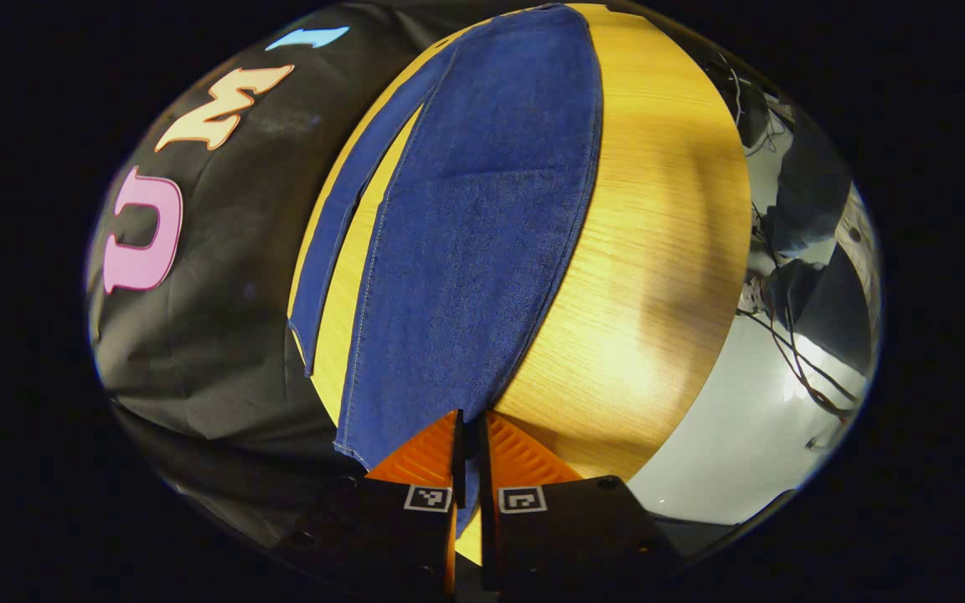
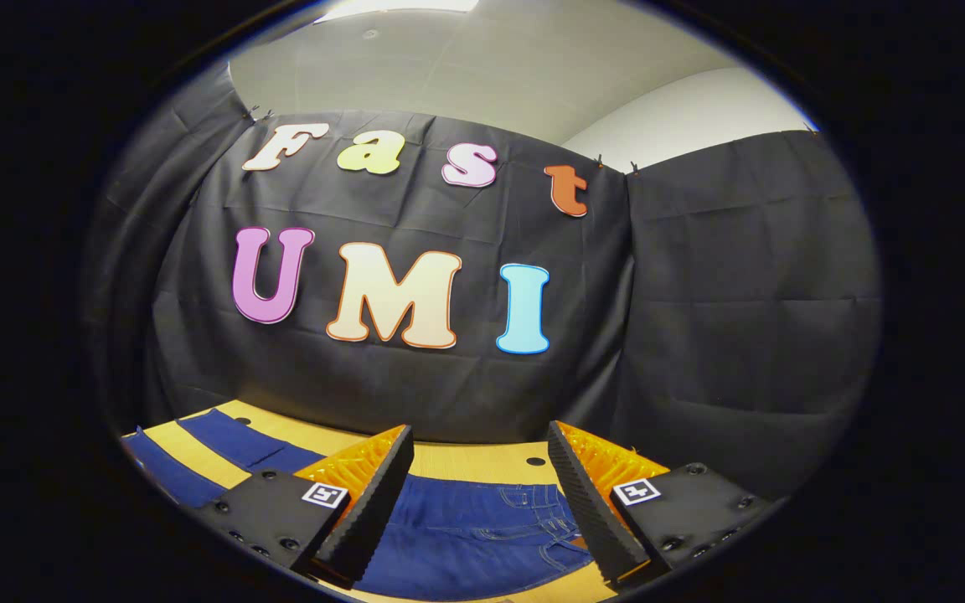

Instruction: Grasp the waist and the cuffs of the jeans and fold them to make the two legs overlap; first hold the waist and fold one-third of the jeans toward the cuffs, then hold the cuffs and fold the remaining one-third in the same direction to finish folding.

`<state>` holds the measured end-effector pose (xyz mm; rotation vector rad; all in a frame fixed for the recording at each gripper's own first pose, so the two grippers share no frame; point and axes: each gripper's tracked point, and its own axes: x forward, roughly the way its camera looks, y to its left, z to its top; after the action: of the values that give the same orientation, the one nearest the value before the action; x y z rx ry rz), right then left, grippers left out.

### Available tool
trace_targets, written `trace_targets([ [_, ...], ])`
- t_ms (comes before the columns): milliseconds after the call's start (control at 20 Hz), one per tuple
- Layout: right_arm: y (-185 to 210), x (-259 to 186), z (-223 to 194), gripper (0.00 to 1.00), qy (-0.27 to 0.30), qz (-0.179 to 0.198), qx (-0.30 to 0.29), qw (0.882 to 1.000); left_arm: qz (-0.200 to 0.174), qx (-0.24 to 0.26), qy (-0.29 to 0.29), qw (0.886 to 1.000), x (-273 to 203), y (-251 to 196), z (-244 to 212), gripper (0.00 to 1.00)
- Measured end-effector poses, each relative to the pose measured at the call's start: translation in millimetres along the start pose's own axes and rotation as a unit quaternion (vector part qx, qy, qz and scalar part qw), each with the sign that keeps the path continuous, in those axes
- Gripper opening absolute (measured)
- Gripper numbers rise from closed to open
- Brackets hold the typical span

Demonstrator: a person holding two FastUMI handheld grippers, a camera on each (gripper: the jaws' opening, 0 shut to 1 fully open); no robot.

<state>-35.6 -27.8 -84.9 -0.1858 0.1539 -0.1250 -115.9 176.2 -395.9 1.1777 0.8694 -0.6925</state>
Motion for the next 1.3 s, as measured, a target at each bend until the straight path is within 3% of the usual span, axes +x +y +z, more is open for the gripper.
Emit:
trace_targets([
  [150,-11,-1,-6,0.99,0.004,0.018,-0.054,0.998,-0.005,-0.034,0.014,0.999,3,1,2,0.00],
  [250,-29,2,-22,0.99,0.012,0.028,-0.119,0.992,-0.017,-0.060,0.023,0.998,2,1,2,0.00],
  [400,-62,0,-64,0.99,0.046,0.049,-0.249,0.966,-0.043,-0.101,0.036,0.993,-1,-2,8,0.00],
  [600,-84,-10,-130,1.00,0.099,0.103,-0.324,0.935,-0.043,-0.098,0.062,0.992,-6,4,7,0.00],
  [850,-90,-34,-220,0.99,0.168,0.204,-0.417,0.870,-0.047,-0.116,0.090,0.988,-12,9,10,0.00],
  [1000,-81,-36,-255,1.00,0.185,0.248,-0.450,0.837,-0.050,-0.143,0.100,0.983,-13,14,12,0.00],
  [1200,-74,-46,-302,1.00,0.188,0.316,-0.534,0.761,-0.050,-0.152,0.115,0.980,-16,15,12,0.00],
  [1300,-77,-47,-327,1.00,0.204,0.338,-0.550,0.736,-0.051,-0.158,0.121,0.979,-16,15,12,0.00],
])
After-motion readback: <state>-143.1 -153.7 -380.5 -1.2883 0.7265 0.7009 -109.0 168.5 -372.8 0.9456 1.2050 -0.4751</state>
